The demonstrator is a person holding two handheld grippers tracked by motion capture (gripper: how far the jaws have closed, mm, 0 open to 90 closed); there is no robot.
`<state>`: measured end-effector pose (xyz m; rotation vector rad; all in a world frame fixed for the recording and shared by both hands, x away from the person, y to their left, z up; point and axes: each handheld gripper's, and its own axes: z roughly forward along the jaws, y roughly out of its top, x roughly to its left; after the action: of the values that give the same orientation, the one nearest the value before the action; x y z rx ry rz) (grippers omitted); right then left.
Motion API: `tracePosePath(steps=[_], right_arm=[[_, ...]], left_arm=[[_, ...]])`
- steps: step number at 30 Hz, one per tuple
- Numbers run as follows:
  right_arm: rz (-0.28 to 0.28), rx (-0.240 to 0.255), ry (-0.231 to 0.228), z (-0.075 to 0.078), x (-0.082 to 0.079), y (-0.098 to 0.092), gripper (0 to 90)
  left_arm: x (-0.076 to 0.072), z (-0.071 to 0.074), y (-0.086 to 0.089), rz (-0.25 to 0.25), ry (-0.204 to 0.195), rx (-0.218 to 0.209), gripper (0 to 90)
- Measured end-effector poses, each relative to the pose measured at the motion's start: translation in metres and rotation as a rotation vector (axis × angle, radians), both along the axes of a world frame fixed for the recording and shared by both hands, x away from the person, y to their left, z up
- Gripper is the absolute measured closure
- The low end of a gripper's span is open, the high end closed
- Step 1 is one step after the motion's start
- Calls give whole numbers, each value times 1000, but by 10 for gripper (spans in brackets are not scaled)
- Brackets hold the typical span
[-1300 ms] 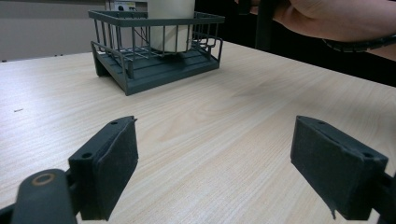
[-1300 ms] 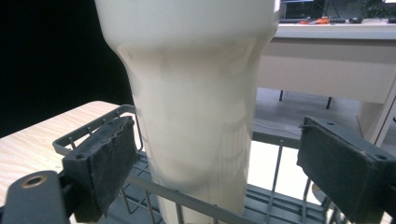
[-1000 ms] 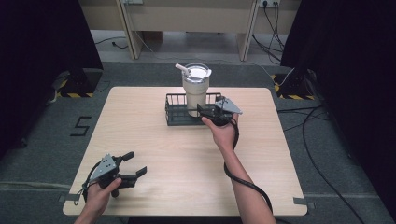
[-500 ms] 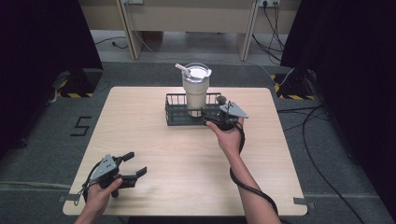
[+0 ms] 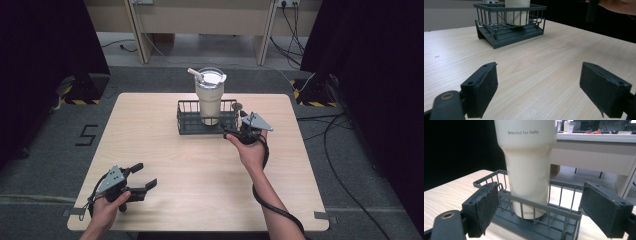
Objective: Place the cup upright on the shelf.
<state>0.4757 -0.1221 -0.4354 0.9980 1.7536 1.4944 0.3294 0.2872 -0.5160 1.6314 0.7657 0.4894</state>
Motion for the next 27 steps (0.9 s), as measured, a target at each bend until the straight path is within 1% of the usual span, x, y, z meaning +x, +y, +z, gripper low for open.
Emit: tracePosePath(steps=[7,11,12,21,27], right_arm=[[-7,-11,4,1,-9,-9,158],[-7,-7,9,1,-14,-13,158],[-9,-14,3,1,-15,-15,158],[-12,-17,3,1,-26,-24,159],[-14,-14,12,0,-33,-31,160]], left_arm=[[0,0,-1,-1,1,2,145],[0,0,-1,1,1,4,145],[0,0,-1,2,2,5,145],[-1,0,-1,2,2,9,145],[-1,0,-1,2,1,10,144]])
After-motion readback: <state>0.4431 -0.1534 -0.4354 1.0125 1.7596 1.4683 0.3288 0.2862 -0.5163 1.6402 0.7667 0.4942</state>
